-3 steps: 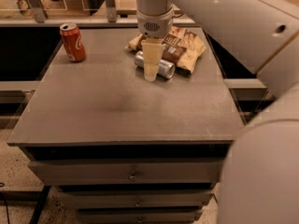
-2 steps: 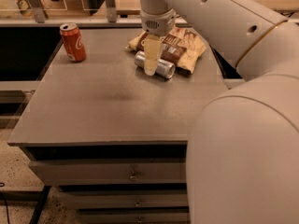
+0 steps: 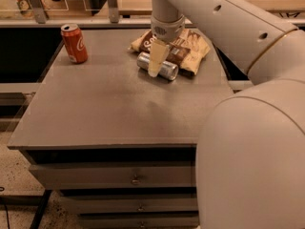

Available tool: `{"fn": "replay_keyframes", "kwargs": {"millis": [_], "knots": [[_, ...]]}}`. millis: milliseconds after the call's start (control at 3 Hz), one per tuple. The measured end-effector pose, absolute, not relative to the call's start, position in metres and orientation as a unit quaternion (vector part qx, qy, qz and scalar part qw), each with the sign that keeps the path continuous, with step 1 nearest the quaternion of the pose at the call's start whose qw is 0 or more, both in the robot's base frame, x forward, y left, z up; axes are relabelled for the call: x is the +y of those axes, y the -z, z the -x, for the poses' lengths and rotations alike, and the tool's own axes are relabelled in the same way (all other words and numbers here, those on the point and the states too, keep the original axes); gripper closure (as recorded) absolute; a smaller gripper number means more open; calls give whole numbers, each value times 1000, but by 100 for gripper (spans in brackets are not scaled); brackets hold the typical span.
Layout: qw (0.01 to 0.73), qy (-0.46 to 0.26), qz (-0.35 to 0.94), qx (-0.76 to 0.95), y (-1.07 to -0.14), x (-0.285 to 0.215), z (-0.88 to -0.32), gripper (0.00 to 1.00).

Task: Place redbull can upright

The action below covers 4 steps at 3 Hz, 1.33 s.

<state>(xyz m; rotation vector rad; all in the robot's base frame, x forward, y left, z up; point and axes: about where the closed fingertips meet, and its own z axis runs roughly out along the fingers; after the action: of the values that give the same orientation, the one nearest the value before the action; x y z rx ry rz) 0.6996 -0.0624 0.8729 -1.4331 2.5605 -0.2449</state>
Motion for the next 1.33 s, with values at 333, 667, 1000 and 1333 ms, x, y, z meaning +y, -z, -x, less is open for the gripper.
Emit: {"fn": "replay_keyframes", "kwargs": {"millis": [333,667,1000,1333], "knots": [[102,77,486,865,-865,-53,-701,18],[98,68,488,865,-856,-45,-701,39],[94,62,491,864,-847,-39,-704,34],[94,62,491,864,-847,-39,-705,34]]}}
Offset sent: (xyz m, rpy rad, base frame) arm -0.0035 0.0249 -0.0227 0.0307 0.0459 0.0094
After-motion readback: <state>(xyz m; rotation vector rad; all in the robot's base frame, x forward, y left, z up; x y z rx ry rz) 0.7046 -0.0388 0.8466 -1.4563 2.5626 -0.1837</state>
